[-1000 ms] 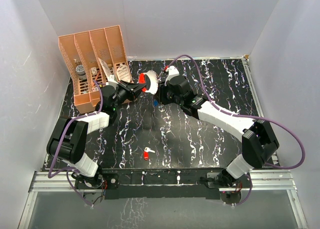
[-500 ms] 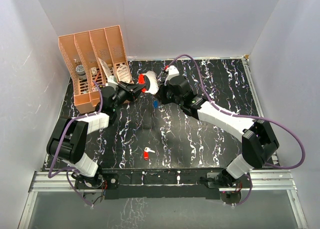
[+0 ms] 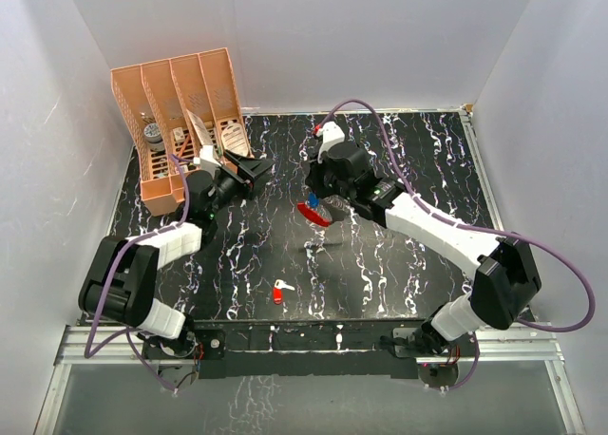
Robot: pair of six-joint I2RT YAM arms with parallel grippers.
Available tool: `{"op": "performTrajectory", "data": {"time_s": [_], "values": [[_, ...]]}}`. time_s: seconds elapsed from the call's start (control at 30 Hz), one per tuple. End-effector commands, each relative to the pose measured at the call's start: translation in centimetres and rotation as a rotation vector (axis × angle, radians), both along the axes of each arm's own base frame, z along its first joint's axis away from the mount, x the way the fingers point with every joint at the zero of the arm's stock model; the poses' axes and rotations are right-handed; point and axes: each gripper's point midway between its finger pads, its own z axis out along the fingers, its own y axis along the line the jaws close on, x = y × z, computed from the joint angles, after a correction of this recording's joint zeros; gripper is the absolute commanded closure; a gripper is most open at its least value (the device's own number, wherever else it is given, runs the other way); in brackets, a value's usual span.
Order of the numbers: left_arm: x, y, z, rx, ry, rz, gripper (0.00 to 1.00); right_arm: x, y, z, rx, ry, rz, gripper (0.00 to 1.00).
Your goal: Put the keys on the keyring
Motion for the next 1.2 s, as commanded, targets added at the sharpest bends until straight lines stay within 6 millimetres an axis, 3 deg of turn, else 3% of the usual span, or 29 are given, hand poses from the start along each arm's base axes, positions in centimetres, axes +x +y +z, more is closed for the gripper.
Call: {"op": "performTrajectory", "data": {"time_s": [0.0,0.4,0.7,0.97,1.17], "values": [[-0.8,0.4,2.8,0.043,-0.117,-0.013,0.28,0.7,-0.1,5.6,0.021,-0.121,0.013,1.0],[-1.5,-1.0,4.7,-0.012,-0.171,-0.112,0.31,0.5,1.7,5.3,-0.042,-0.133,0.163,1.0],[-2.3,-2.2,7.0,-0.046,-0.218,-0.213,0.42,0.5,0.7,5.3,-0.074,-0.276,0.184,1.0],[-3.3,-3.0,7.7,-0.155,-0.22,-0.289,0.5,0.4,0.0,5.8,-0.088,-0.385,0.186,1.0],[-4.0,-4.3,6.9,-0.096,-0.246,-0.323,0.51,0.5,0.8,6.1,-0.085,-0.406,0.224,1.0]]}}
